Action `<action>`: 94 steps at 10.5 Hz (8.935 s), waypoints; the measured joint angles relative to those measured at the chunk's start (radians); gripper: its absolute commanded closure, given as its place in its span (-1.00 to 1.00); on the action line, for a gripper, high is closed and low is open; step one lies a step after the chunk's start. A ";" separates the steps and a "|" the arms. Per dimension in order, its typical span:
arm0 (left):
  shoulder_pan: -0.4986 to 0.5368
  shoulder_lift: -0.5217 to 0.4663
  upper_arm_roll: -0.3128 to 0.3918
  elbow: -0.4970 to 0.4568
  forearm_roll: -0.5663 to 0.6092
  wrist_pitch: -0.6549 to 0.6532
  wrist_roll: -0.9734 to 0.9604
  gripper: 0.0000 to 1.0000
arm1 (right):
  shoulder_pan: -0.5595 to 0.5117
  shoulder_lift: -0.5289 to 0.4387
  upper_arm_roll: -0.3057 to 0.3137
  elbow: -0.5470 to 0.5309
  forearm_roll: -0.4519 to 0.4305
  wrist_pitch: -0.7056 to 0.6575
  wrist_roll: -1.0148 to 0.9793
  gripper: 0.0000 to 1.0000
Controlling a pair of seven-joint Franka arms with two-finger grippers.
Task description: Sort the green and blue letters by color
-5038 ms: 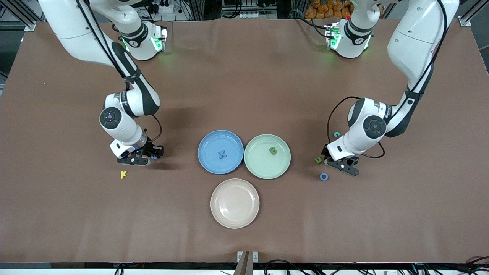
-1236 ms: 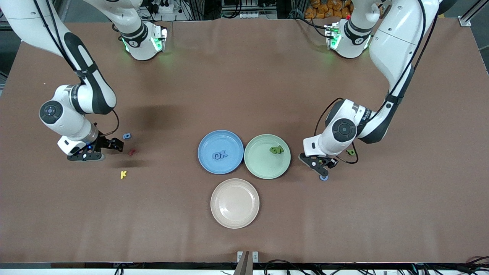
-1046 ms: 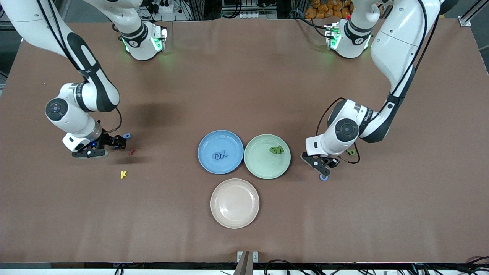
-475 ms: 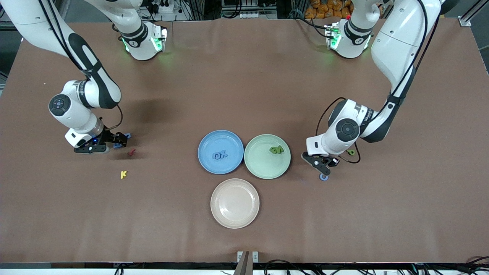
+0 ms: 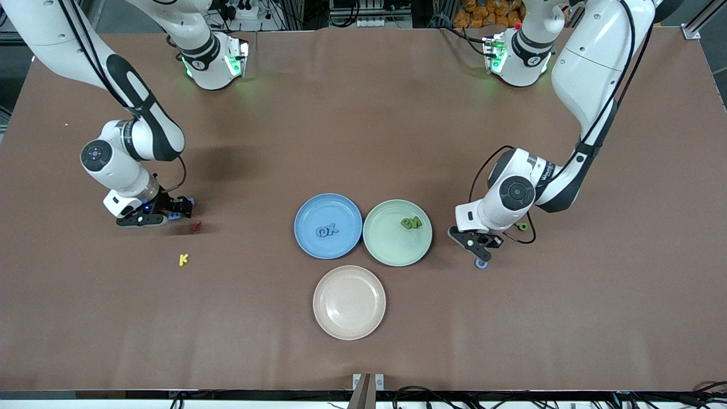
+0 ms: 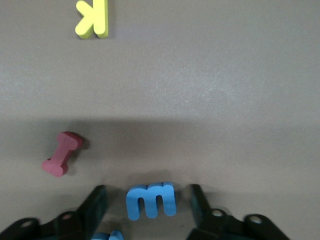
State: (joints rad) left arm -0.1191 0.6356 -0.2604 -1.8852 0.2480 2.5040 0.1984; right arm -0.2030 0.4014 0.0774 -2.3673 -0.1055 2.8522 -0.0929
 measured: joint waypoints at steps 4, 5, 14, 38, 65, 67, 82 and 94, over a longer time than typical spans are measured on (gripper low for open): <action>-0.002 -0.001 -0.021 0.019 0.000 0.013 -0.107 1.00 | -0.024 -0.013 0.002 -0.001 0.000 0.001 -0.016 0.61; -0.004 -0.002 -0.045 0.033 0.000 0.015 -0.174 1.00 | -0.024 -0.013 0.003 -0.001 0.000 0.001 -0.016 0.67; -0.123 -0.009 -0.095 0.116 -0.055 -0.045 -0.589 -1.00 | 0.264 -0.091 0.026 0.217 0.051 -0.310 0.390 0.72; 0.115 -0.211 0.150 -0.323 -0.055 0.146 -0.253 -0.57 | 0.202 -0.077 -0.007 0.199 0.116 -0.369 0.097 -1.00; -0.272 -0.099 0.052 -0.029 -0.099 0.189 -0.800 -1.00 | 0.099 -0.098 0.007 0.003 0.059 -0.177 0.048 0.67; -0.274 -0.089 0.057 0.021 -0.099 0.159 -0.800 -1.00 | 0.197 -0.114 0.012 0.108 0.060 -0.291 0.216 0.67; 0.068 -0.581 0.120 0.278 -0.202 -0.622 -0.527 -1.00 | 0.657 0.187 0.009 0.643 0.170 -0.374 0.595 -1.00; 0.181 -0.607 0.059 0.318 -0.275 -0.877 -0.467 -1.00 | 0.255 -0.043 -0.107 0.749 0.114 -0.877 0.300 -1.00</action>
State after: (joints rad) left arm 0.0623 0.0282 -0.2014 -1.5675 -0.0265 1.6269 -0.2688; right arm 0.0523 0.3589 -0.0297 -1.6179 0.0089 1.9750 0.2071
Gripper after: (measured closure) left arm 0.000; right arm 0.000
